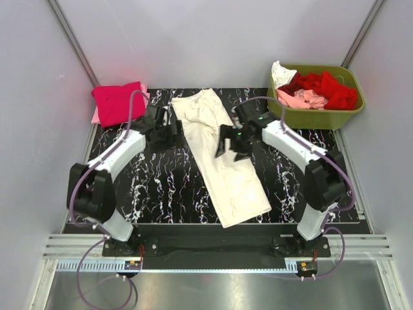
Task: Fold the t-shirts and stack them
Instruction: Fold the tshirt
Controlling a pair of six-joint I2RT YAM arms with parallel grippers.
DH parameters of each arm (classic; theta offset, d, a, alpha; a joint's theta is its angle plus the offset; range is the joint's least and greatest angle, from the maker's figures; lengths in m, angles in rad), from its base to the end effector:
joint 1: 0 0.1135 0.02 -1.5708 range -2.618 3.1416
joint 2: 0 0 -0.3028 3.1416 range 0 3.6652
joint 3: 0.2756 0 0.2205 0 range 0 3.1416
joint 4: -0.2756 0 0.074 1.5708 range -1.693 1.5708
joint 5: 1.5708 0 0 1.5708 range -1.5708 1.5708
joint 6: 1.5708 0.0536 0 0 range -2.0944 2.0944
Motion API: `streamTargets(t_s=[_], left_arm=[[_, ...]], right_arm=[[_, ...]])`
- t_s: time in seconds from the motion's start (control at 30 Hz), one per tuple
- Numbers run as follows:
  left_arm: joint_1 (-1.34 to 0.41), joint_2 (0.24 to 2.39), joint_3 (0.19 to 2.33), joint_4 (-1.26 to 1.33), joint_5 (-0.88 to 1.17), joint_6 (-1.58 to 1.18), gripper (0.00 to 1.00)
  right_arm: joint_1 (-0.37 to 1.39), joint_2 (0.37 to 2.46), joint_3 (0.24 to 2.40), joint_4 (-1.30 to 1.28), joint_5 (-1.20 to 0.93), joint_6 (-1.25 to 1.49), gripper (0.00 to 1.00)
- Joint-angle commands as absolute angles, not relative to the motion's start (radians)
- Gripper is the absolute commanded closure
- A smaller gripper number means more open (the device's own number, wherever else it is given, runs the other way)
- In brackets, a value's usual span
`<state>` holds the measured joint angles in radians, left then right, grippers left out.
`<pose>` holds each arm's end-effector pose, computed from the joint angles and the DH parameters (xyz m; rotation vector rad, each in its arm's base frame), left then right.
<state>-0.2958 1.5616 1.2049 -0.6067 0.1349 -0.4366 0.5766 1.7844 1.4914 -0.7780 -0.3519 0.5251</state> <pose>0.2940 -0.0971 0.2940 -0.1272 2.5822 -0.4531 0.2953 0.2141 0.2965 -0.1984 2.7855 0.7953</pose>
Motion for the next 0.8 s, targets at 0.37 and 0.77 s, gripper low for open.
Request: streamTargets(t_s=[0.37, 0.77], left_arm=[[-0.327, 2.238, 1.82, -0.659, 0.252, -0.485, 0.02], [-0.272, 2.597, 2.324, -0.802, 0.334, -0.486, 0.02]], right_arm=[[0.476, 1.802, 1.143, -0.747, -0.432, 0.472, 0.23], [0.569, 1.744, 0.966, -0.462, -0.813, 0.701, 0.28]])
